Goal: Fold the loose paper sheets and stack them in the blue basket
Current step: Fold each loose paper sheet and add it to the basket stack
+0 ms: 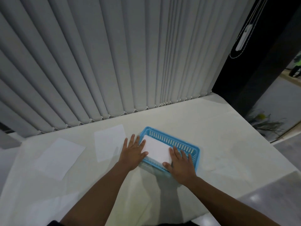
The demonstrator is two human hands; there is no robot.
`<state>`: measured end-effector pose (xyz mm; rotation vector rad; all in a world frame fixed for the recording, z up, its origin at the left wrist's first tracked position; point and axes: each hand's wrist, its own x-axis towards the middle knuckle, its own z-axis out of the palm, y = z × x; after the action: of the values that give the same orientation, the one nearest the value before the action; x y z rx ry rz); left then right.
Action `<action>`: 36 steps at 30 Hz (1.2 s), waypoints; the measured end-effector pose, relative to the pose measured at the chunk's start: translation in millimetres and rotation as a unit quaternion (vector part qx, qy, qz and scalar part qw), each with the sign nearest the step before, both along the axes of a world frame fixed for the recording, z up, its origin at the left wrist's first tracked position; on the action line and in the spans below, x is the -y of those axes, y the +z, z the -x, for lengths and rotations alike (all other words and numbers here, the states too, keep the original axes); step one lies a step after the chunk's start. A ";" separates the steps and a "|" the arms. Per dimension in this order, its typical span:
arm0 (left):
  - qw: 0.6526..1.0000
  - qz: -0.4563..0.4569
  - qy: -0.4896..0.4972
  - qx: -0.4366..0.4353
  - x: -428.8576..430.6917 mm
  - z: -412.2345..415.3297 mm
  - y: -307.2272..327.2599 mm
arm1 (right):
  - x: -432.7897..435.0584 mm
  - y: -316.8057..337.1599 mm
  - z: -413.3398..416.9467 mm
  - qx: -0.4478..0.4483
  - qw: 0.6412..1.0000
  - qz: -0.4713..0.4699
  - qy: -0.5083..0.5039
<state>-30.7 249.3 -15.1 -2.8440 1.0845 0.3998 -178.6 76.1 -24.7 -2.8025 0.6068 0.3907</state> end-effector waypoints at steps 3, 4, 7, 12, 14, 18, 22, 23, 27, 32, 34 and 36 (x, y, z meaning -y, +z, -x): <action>0.999 -0.009 0.046 0.020 -5.1 8.1 5.0 | 7.6 7.8 6.6 0.003 1.000 0.000 0.021; 0.998 -0.014 0.055 0.029 -7.2 9.6 7.9 | 10.1 11.7 9.1 0.006 1.000 0.000 0.025; 0.995 -0.023 0.068 0.076 -15.9 6.5 22.7 | 15.7 14.8 13.9 0.055 0.998 0.003 0.033; 0.986 -0.020 0.139 0.089 -31.5 -0.1 37.0 | 29.0 21.8 8.2 0.060 0.996 -0.002 0.070; 0.983 -0.028 0.168 0.070 -35.2 5.2 34.7 | 30.7 26.3 -0.9 0.073 0.993 -0.001 0.091; 0.973 -0.035 0.225 0.032 -46.3 17.3 30.6 | 19.3 37.7 -28.3 0.070 0.988 0.017 0.134; 0.964 -0.047 0.260 0.005 -64.2 7.6 34.9 | -0.5 51.2 -68.3 0.077 0.981 0.020 0.179; 0.963 -0.049 0.266 -0.004 -69.6 2.2 35.7 | -6.6 53.8 -78.7 0.080 0.979 0.017 0.189; 0.960 -0.054 0.274 -0.021 -89.3 -27.2 34.4 | -32.5 56.8 -122.3 0.070 0.973 0.013 0.219; 0.961 -0.036 0.270 -0.051 -105.4 -69.6 31.2 | -60.6 49.4 -178.4 0.032 0.972 0.018 0.231; 0.957 -0.015 0.276 -0.088 -111.3 -86.5 29.2 | -67.8 43.8 -203.7 0.009 0.973 0.013 0.229; 0.956 -0.009 0.274 -0.104 -115.9 -102.1 24.7 | -73.7 35.9 -226.9 -0.004 0.974 0.013 0.226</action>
<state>71.4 365.2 9.6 -3.0991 0.2778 0.7501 48.3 149.8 11.2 -2.9495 -0.0359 0.4795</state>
